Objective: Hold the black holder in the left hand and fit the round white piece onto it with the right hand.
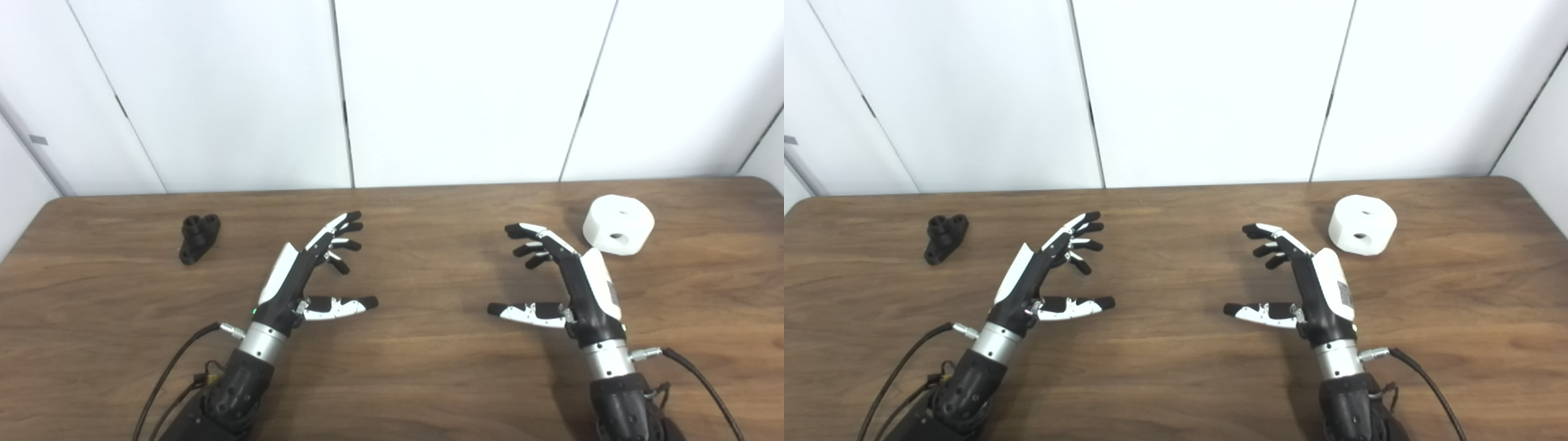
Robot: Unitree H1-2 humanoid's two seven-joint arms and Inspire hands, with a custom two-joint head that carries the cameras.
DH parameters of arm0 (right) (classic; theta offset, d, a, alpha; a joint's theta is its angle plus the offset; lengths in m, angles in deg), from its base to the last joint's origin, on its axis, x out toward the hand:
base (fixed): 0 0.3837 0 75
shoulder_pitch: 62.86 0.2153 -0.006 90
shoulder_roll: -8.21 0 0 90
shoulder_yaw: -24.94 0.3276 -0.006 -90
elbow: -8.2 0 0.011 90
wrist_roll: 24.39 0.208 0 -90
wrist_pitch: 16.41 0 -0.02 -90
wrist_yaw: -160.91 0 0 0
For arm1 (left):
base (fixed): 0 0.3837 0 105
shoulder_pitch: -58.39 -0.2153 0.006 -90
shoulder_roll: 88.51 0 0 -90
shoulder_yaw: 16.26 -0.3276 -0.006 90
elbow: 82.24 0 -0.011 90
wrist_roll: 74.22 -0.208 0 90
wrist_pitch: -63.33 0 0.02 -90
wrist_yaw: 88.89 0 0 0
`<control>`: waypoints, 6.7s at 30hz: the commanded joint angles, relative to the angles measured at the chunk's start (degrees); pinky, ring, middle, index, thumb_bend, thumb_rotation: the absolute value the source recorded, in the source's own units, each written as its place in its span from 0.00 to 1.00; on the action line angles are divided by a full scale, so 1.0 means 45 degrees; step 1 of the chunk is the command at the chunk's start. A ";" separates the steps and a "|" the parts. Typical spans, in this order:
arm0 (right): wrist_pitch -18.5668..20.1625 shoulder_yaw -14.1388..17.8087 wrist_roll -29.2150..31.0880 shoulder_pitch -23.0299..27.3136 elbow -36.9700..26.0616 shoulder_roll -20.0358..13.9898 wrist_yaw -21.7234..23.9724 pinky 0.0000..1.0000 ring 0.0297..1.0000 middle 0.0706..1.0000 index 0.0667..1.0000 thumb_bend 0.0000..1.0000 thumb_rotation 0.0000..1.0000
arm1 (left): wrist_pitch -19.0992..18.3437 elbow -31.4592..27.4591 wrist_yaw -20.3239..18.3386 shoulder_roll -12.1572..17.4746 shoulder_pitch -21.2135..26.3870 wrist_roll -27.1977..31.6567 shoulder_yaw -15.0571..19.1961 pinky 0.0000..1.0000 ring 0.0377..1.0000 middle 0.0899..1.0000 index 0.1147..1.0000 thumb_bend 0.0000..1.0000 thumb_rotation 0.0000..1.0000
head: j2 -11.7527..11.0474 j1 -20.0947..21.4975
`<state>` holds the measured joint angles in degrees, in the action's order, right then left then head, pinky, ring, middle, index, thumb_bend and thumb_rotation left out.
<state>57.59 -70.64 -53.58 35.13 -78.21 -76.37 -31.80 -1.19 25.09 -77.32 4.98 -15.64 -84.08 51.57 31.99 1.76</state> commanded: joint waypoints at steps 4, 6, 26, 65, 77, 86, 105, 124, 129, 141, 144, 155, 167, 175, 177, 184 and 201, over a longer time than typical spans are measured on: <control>-0.0155 0.0056 0.0005 0.0226 -0.0211 0.0060 -0.0093 0.51 0.61 0.71 0.72 0.76 0.11 | 0.0321 0.0348 0.0544 -0.0128 -0.0658 -0.0326 -0.0156 0.52 0.72 0.81 0.85 0.76 0.06 | 0.0001 0.0008; -0.0169 0.0067 -0.0009 0.0215 -0.0224 0.0072 -0.0126 0.51 0.61 0.71 0.72 0.77 0.12 | 0.0320 0.0290 0.0726 -0.0106 -0.0662 -0.0306 -0.0206 0.52 0.71 0.80 0.83 0.76 0.05 | 0.0007 0.0014; -0.1234 0.0571 0.1132 0.0256 0.0765 -0.0671 -0.0134 0.49 0.61 0.72 0.72 0.76 0.01 | 0.0319 0.2239 0.2300 -0.0864 -0.0047 -0.1087 -0.1187 0.51 0.69 0.81 0.76 0.76 0.09 | -0.1170 -0.4325; -0.0781 0.1120 0.1855 0.0471 0.0138 -0.0686 0.0776 0.47 0.58 0.69 0.69 0.78 0.00 | -0.2817 -0.1172 0.3099 -0.0194 -0.0548 -0.5230 0.2836 0.58 0.69 0.72 0.61 0.82 0.13 | -0.1366 -0.5394; -0.0528 0.1209 0.1969 0.0378 -0.0212 -0.0634 0.0937 0.47 0.57 0.68 0.68 0.77 0.00 | -0.4833 -0.1661 0.3680 -0.0027 -0.0732 -0.6823 0.4480 0.60 0.72 0.77 0.66 0.82 0.12 | -0.1270 -0.5437; -0.0419 0.1272 0.1979 0.0367 -0.0305 -0.0607 0.1001 0.46 0.56 0.68 0.68 0.77 0.00 | -0.5485 -0.1663 0.3939 0.0307 -0.0503 -0.6870 0.5395 0.65 0.86 0.86 0.68 0.84 0.16 | -0.1200 -0.5464; -0.0249 0.1272 0.1967 0.0343 -0.0492 -0.0644 0.1218 0.45 0.55 0.69 0.68 0.75 0.00 | -0.6519 -0.1210 0.4090 0.0533 0.0198 -0.7419 0.5731 0.66 0.88 0.87 0.66 0.86 0.24 | -0.1037 -0.5399; 0.0042 0.1284 0.1797 0.0266 -0.0851 -0.0641 0.1305 0.45 0.54 0.69 0.68 0.75 0.00 | -0.9814 0.0517 0.2357 0.1450 0.1935 -0.7748 0.4642 1.00 1.00 1.00 0.70 1.00 0.51 | -0.0877 -0.5326; 0.0291 0.1268 0.1769 0.0223 -0.0999 -0.0626 0.1347 0.46 0.55 0.69 0.68 0.75 0.00 | -1.0078 0.0952 0.2332 0.1619 0.2141 -0.7717 0.4333 1.00 1.00 1.00 0.70 1.00 0.52 | -0.0839 -0.5305; 0.0298 0.1274 0.1871 0.0288 -0.0944 -0.0701 0.1373 0.46 0.54 0.69 0.67 0.74 0.00 | -1.0488 0.1659 0.1859 0.1716 0.2334 -0.7530 0.3809 0.98 1.00 1.00 0.70 1.00 0.53 | -0.0745 -0.5274; 0.0285 0.1262 0.1886 0.0285 -0.0945 -0.0712 0.1383 0.46 0.54 0.68 0.67 0.74 0.00 | -1.0272 0.1918 0.1948 0.1727 0.2362 -0.7443 0.3673 0.95 1.00 1.00 0.68 1.00 0.51 | -0.0724 -0.5248; 0.0282 0.1255 0.1723 0.0243 -0.1123 -0.0725 0.1340 0.45 0.53 0.68 0.67 0.74 0.00 | -0.9621 0.3359 0.2014 0.1614 0.2798 -0.6889 0.3351 0.97 1.00 0.99 0.65 0.95 0.46 | -0.0637 -0.5164; 0.0427 0.1300 0.1728 -0.0067 -0.1433 -0.0697 0.1376 0.45 0.54 0.69 0.68 0.73 0.00 | -0.8154 0.6134 0.3021 0.1565 0.3624 -0.5912 0.3298 0.91 1.00 0.94 0.59 0.90 0.35 | -0.0491 -0.5011; 0.0405 0.1345 0.1697 -0.0203 -0.1575 -0.0752 0.1399 0.45 0.54 0.68 0.68 0.72 0.00 | -0.6820 0.7152 0.3269 0.1531 0.3744 -0.5367 0.3011 0.79 0.95 0.89 0.53 0.81 0.24 | -0.0373 -0.4978; 0.0414 0.1359 0.1677 -0.0203 -0.1583 -0.0759 0.1393 0.45 0.54 0.68 0.68 0.72 0.00 | -0.6439 0.7336 0.3268 0.1534 0.3760 -0.5244 0.2934 0.79 0.95 0.87 0.46 0.63 0.13 | -0.0334 -0.4967; 0.0545 0.1419 0.1757 -0.0170 -0.1638 -0.0740 0.1446 0.44 0.53 0.68 0.68 0.70 0.00 | -0.5948 0.7096 0.3007 0.1683 0.3592 -0.5208 0.2426 0.79 0.90 0.81 0.41 0.52 0.07 | -0.0295 -0.5011; 0.0640 0.1438 0.1743 -0.0075 -0.1532 -0.0603 0.1461 0.44 0.54 0.69 0.68 0.67 0.00 | -0.5787 0.5226 0.1788 0.1905 0.2683 -0.4741 0.2221 0.86 0.92 0.83 0.41 0.52 0.06 | -0.0233 -0.4695</control>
<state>60.53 -64.68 -46.09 32.96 -83.47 -78.99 -24.78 -28.14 49.31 -66.70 13.02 -3.10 -104.94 62.77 30.94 -19.34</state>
